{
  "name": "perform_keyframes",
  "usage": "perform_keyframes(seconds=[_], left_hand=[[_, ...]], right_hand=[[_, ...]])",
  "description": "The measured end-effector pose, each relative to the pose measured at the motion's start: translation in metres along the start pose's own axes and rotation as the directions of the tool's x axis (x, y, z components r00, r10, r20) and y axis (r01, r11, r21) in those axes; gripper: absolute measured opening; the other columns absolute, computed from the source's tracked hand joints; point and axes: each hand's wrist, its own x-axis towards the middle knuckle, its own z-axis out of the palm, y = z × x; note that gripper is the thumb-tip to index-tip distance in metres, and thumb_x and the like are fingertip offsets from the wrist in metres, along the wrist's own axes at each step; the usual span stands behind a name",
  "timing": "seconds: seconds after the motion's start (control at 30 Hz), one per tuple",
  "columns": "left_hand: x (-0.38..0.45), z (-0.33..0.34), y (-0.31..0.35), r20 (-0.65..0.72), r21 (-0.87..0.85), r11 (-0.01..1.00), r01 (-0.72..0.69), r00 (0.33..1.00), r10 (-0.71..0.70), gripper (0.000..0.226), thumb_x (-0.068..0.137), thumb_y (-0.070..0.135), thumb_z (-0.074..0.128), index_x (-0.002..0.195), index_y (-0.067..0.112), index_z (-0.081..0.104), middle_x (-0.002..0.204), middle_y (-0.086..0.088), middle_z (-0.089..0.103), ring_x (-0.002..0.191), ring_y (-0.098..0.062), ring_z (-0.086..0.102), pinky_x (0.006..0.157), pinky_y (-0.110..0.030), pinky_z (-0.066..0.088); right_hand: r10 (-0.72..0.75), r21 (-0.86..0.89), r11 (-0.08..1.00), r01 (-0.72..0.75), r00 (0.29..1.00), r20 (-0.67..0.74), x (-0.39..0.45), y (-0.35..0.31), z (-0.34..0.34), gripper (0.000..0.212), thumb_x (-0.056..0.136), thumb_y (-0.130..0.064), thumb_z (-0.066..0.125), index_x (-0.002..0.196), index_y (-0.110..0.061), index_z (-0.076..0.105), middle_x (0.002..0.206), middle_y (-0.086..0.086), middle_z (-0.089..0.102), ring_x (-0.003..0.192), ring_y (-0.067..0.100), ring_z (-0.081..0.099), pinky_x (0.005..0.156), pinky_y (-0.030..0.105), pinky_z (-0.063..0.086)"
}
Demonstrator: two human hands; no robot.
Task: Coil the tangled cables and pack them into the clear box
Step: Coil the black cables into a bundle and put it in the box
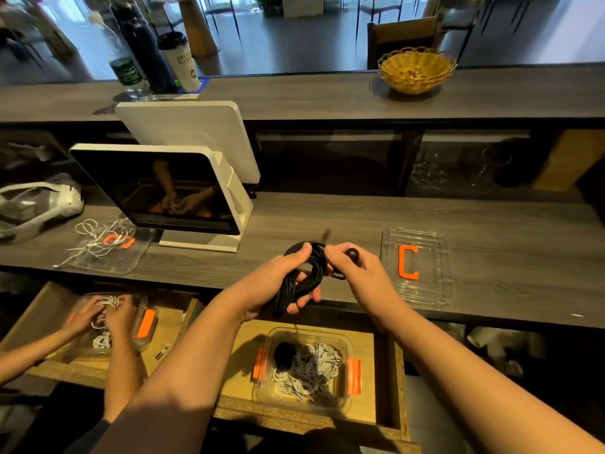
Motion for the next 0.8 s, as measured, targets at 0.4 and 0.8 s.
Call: perform_keyframes(seconds=[0.4, 0.8], left_hand=[[0.011, 0.003, -0.007, -0.246, 0.238, 0.97, 0.049, 0.969, 0.012, 0.058, 0.097, 0.066, 0.034, 0.117, 0.023, 0.066, 0.084, -0.007, 0.069, 0.06, -0.01, 0.056, 0.061, -0.026, 0.047], [-0.007, 0.015, -0.006, -0.118, 0.38, 0.923, -0.068, 0.986, 0.121, 0.049, 0.097, 0.054, 0.034, 0.129, 0.027, 0.061, 0.09, -0.002, 0.07, 0.071, 0.003, 0.064, 0.066, -0.017, 0.05]], right_hand=[[-0.16, -0.25, 0.966, 0.067, 0.914, -0.374, 0.001, -0.012, -0.007, 0.027, 0.092, -0.033, 0.068, 0.072, -0.019, 0.056, 0.061, -0.006, 0.05, 0.057, 0.005, 0.045, 0.058, 0.023, 0.04], [-0.14, -0.642, 0.761, -0.089, 0.945, -0.296, 0.021, -0.017, -0.041, 0.024, 0.1, -0.034, 0.054, 0.106, -0.021, 0.072, 0.085, -0.008, 0.067, 0.081, 0.006, 0.06, 0.067, 0.026, 0.046]])
